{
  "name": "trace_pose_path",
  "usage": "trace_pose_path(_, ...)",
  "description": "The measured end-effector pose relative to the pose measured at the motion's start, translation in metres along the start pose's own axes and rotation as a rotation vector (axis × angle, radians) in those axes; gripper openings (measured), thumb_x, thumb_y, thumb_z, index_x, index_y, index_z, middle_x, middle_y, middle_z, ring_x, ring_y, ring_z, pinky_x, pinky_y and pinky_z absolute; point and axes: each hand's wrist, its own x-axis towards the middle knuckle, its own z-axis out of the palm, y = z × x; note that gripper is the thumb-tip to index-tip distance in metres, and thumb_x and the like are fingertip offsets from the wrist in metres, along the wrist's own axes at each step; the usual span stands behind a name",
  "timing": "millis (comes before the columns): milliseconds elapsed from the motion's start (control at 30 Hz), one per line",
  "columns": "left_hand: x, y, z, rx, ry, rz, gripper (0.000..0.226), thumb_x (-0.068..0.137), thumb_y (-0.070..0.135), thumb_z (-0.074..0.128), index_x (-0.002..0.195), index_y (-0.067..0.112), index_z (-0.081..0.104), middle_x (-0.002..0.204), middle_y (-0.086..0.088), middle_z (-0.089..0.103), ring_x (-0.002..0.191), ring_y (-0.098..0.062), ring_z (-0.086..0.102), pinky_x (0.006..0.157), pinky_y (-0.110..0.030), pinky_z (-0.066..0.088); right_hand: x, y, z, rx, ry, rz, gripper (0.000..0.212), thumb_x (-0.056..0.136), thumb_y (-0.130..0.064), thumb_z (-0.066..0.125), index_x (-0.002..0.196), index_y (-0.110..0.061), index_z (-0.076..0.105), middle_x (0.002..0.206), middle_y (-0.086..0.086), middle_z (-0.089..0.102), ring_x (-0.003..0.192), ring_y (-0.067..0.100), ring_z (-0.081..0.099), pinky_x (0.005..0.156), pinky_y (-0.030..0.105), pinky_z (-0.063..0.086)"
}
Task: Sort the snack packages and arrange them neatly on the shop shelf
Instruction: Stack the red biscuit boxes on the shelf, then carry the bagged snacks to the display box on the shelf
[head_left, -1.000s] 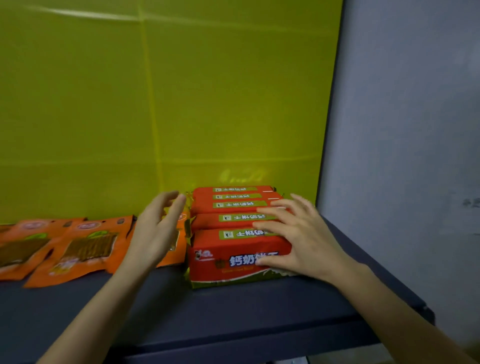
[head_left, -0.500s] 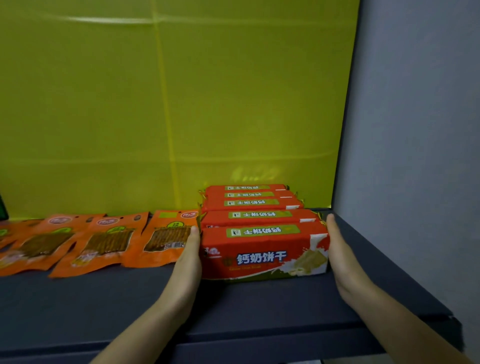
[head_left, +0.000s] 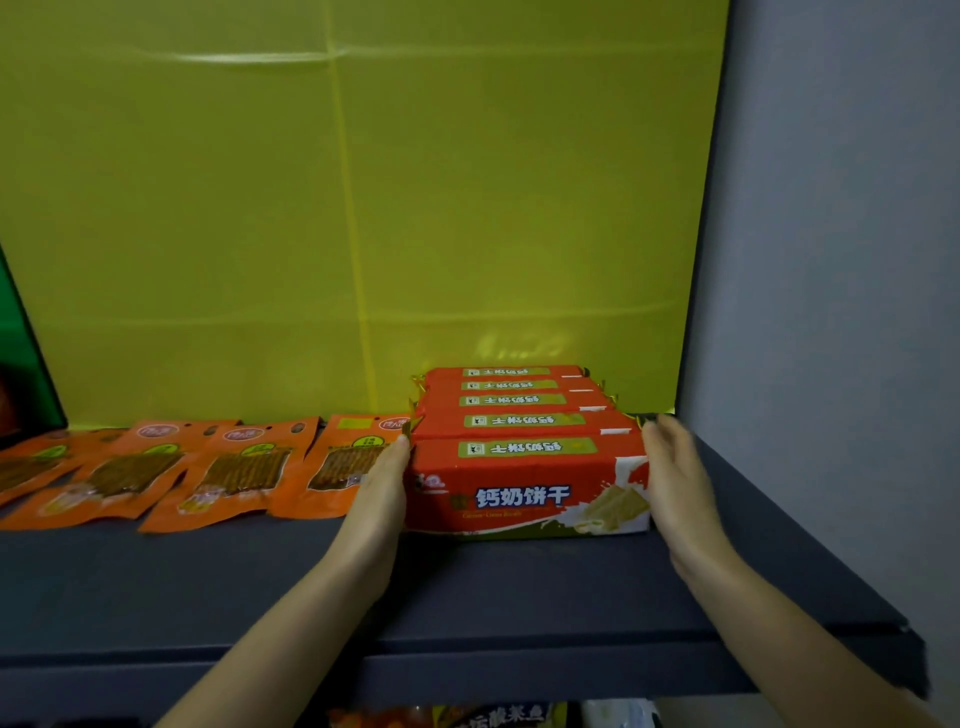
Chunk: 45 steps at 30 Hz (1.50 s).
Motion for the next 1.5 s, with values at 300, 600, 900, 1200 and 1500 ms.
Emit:
trace_pose_path(300,-0.038,0.021,-0.051,1.013,0.167,0.649,0.015,0.095,0.024,0.049,0.100,0.019,0.063,0.100,0.005,0.064,0.094,-0.012,0.059,0.075,-0.028,0.046,-0.046,-0.037,0.029,-0.326,-0.159,-0.790,0.012,0.093,-0.018,0.054,0.102,-0.025,0.058,0.102,-0.017,0.057,0.098,0.005,0.059,0.078,0.031,0.056)
trace_pose_path(600,-0.095,0.027,-0.170,1.714,0.531,0.548,0.033,0.083,0.039,0.037,0.070,0.023,0.062,0.068,0.007,0.065,0.063,-0.017,0.064,0.043,-0.023,0.034,-0.116,-0.060,0.157,-0.580,-0.649,-0.983,0.023,0.093,-0.030,0.048,0.114,-0.030,0.059,0.115,-0.016,0.060,0.111,0.006,0.051,0.087,0.026,0.043)
trace_pose_path(900,-0.174,0.040,-0.331,1.847,0.807,0.378,0.037,0.082,0.038,0.035,0.068,0.018,0.062,0.060,0.005,0.063,0.055,-0.018,0.061,0.040,-0.022,0.030,-0.208,-0.079,0.309,-0.512,-0.943,-1.097,0.031,0.094,-0.032,0.047,0.124,-0.032,0.053,0.127,-0.017,0.054,0.122,0.006,0.046,0.093,0.027,0.043)
trace_pose_path(1200,-0.233,0.068,-0.504,1.942,0.889,0.218,0.033,0.082,0.042,0.043,0.076,0.020,0.067,0.065,0.005,0.066,0.060,-0.017,0.064,0.046,-0.024,0.035,-0.324,-0.117,0.478,-0.406,-1.072,-1.113,0.032,0.094,-0.035,0.046,0.126,-0.033,0.050,0.126,-0.015,0.054,0.118,0.009,0.047,0.087,0.028,0.042)
trace_pose_path(1500,-0.262,0.099,-0.646,1.851,1.011,0.118,0.056,0.083,0.053,0.023,0.091,0.018,0.066,0.085,0.000,0.069,0.081,-0.021,0.066,0.060,-0.033,0.049,-0.410,-0.145,0.630,-0.349,-1.140,-1.143,0.034,0.095,-0.034,0.044,0.128,-0.032,0.048,0.129,-0.013,0.053,0.120,0.011,0.046,0.089,0.029,0.042)
